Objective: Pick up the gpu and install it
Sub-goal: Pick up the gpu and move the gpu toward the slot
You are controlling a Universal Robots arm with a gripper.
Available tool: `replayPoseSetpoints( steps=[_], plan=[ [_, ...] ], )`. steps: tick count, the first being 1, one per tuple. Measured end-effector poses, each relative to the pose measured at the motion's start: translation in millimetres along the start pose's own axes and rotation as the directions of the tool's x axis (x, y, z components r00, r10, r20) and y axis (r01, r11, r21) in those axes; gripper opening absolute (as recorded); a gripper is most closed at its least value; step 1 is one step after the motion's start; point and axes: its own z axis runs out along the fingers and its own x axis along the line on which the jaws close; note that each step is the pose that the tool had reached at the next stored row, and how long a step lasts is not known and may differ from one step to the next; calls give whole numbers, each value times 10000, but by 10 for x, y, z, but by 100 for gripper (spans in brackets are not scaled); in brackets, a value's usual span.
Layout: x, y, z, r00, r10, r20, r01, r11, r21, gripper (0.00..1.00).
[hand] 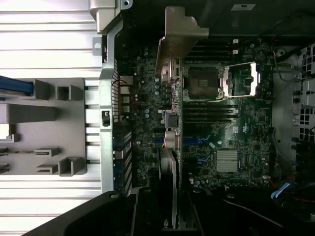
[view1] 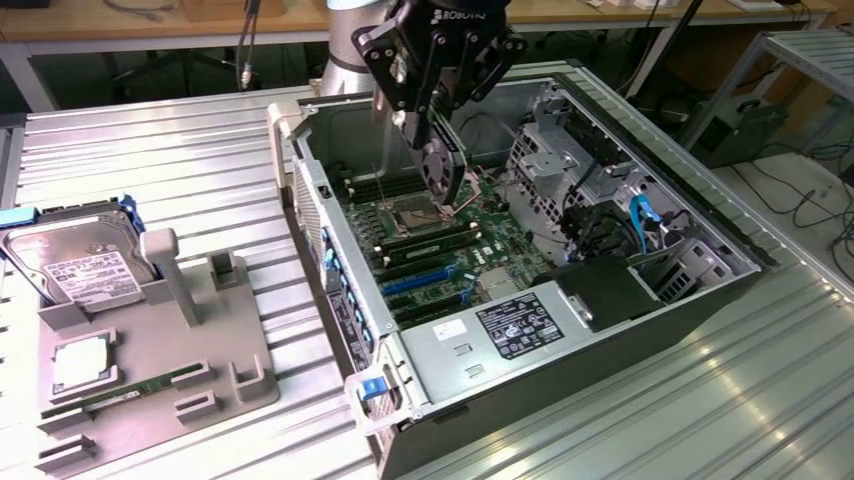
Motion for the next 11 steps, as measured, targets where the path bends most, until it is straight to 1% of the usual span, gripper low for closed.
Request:
replayPoseSetpoints(
  steps=[11],
  plan=[
    [-165, 1, 0, 10000, 1, 0, -1, 10000, -1, 27]
  ],
)
